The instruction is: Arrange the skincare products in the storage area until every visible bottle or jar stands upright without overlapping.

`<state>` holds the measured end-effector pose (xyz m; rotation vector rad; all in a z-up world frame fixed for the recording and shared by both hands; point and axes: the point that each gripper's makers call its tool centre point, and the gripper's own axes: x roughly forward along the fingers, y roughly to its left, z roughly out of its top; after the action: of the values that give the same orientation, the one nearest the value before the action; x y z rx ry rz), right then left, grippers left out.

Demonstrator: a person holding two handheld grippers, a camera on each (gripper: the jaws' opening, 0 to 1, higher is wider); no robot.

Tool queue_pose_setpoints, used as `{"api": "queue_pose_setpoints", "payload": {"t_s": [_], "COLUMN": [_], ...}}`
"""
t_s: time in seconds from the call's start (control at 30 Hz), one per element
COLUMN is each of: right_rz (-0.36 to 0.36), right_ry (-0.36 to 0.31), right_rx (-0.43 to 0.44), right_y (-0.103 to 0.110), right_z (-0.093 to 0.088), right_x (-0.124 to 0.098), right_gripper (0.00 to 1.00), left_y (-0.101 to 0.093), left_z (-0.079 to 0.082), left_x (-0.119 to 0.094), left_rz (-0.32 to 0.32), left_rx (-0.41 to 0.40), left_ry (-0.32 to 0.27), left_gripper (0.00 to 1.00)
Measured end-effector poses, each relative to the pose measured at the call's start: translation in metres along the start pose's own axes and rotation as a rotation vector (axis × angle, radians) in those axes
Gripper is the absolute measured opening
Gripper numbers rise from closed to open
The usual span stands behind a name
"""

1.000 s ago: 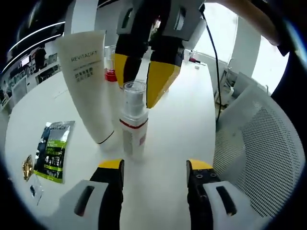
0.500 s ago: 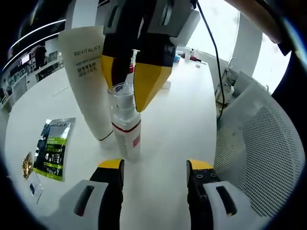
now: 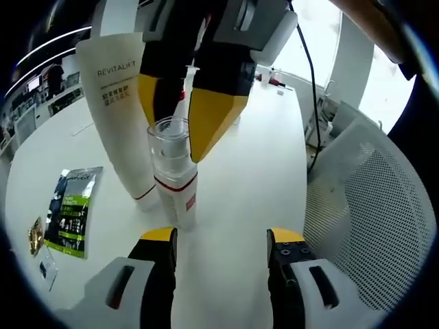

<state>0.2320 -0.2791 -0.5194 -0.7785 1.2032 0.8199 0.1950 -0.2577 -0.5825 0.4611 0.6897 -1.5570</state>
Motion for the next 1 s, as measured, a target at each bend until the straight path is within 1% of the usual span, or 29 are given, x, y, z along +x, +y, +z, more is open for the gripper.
{"api": "queue_pose_setpoints", "payload": {"t_s": [0.87, 1.0], "right_rz": [-0.02, -0.025], "right_ry": [-0.014, -0.017], "right_rx": [0.012, 0.013], "right_y": [0.0032, 0.0038], "right_z": [0.0027, 0.003], "right_x": [0.0015, 0.0012], "right_gripper": [0.11, 0.13], "left_y": [0.0003, 0.0003], "left_z": [-0.0055, -0.0058], "left_x": [-0.0031, -0.0039], "left_rz": [-0.011, -0.009], "left_rx": [-0.005, -0.005], "left_ry": [0.018, 0.019], "left_gripper": [0.47, 0.47]}}
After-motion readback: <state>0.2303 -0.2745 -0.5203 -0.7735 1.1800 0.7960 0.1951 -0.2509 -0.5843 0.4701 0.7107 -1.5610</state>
